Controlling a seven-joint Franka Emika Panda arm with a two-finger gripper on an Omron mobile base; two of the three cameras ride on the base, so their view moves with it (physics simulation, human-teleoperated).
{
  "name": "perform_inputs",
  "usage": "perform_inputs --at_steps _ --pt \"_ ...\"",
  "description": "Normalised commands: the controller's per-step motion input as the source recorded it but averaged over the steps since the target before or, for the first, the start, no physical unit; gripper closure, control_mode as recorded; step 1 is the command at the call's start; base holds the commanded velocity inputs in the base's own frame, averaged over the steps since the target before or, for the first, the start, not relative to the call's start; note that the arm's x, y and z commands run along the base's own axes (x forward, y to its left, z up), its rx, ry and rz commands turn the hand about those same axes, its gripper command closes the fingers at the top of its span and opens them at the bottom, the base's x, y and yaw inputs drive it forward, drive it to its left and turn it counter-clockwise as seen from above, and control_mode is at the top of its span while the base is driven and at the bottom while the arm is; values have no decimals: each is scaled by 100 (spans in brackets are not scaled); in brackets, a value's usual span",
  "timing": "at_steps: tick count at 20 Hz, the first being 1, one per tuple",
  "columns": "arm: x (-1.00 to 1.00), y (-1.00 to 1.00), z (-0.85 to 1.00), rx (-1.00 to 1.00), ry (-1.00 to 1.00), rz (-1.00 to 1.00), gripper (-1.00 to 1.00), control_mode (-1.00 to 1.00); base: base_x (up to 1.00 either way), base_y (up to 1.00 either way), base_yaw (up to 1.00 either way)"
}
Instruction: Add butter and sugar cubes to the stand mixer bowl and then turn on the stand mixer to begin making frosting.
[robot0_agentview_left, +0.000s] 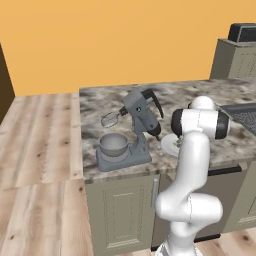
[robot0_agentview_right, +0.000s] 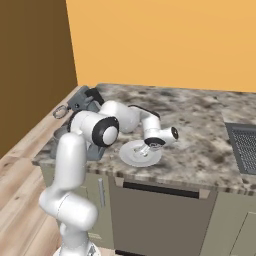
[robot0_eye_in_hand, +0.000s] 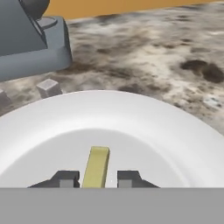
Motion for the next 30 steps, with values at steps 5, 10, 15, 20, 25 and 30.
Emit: perform_inputs --at_steps 5,10,15,20,25,30 --pt "-14 0 -29 -7 -10 -6 100 -100 0 0 0" --pt "-48 0 41 -1 -11 -11 100 -100 0 0 0" --pt "-77 2 100 0 -6 -10 100 -100 0 0 0" --pt "-81 16 100 -1 0 -9 100 -100 0 0 0" --pt "-93 33 98 -6 0 -6 100 -100 0 0 0" --pt "-99 62 79 -13 0 -1 100 -100 0 0 0"
